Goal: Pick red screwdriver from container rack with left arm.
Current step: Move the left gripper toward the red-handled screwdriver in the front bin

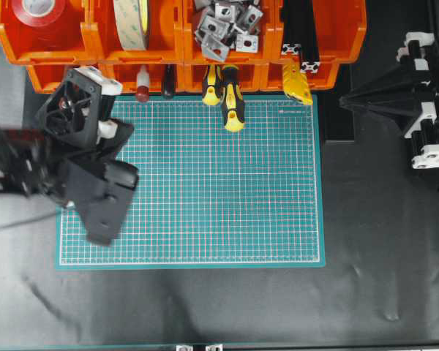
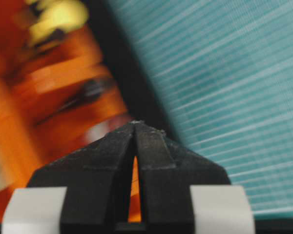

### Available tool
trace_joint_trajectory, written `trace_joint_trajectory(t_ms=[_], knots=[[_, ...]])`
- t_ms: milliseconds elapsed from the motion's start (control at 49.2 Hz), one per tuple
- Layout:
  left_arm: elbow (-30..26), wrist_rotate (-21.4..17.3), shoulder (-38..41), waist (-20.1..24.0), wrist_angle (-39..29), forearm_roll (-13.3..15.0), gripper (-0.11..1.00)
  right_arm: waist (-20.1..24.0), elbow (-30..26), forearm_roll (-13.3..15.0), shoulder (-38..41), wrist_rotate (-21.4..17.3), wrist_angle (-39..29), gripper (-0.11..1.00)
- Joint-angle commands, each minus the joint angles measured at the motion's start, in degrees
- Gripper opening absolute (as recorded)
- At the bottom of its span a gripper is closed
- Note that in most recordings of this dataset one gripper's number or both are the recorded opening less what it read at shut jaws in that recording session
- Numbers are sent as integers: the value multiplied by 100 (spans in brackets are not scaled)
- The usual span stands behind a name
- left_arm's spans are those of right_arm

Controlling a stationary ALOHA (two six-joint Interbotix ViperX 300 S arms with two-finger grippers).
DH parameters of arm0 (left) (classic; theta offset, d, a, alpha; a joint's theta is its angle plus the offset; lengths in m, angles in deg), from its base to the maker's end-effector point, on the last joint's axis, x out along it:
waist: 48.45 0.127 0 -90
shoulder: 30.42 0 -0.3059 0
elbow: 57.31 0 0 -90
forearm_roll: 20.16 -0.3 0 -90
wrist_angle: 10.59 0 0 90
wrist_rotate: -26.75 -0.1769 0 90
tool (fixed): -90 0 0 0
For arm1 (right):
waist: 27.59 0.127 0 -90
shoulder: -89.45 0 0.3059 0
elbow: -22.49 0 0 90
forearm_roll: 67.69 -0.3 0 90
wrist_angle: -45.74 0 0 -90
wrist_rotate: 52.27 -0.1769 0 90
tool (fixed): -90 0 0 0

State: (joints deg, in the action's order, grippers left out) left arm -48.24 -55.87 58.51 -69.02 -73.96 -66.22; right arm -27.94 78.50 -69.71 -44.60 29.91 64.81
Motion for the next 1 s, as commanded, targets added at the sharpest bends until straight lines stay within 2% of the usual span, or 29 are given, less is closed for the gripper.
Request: trace_joint_trajectory(t_ms=[0,41,102,264,508,732,772,833,975], knots=[[53,1230,35,-316,-404,-1151,0,18,-70,-9,26,-9,53,1],[185,1573,26,-308,-413,-1143,0,35,-62,-18,26,-9,53,1],[422,1731,26,-360,-334,-1151,0,44,-62,-18,26,0,26,1],[606,1731,26,-422,70,-1143,0,53,-62,-9,-9,0,-97,1],[387,1723,167,-413,70,-1134,0,149,-18,-9,-123,0,-448,1],[439,1749,246,-352,-44,-1107,2,272,9,9,-334,9,-642,1],[457,1784,255,-343,-44,-1116,6,281,9,0,-369,9,-659,1],[492,1793,264,-316,-44,-1116,19,308,9,0,-422,9,-686,1],[642,1811,281,-220,114,-1107,62,404,9,0,-492,9,-729,1]])
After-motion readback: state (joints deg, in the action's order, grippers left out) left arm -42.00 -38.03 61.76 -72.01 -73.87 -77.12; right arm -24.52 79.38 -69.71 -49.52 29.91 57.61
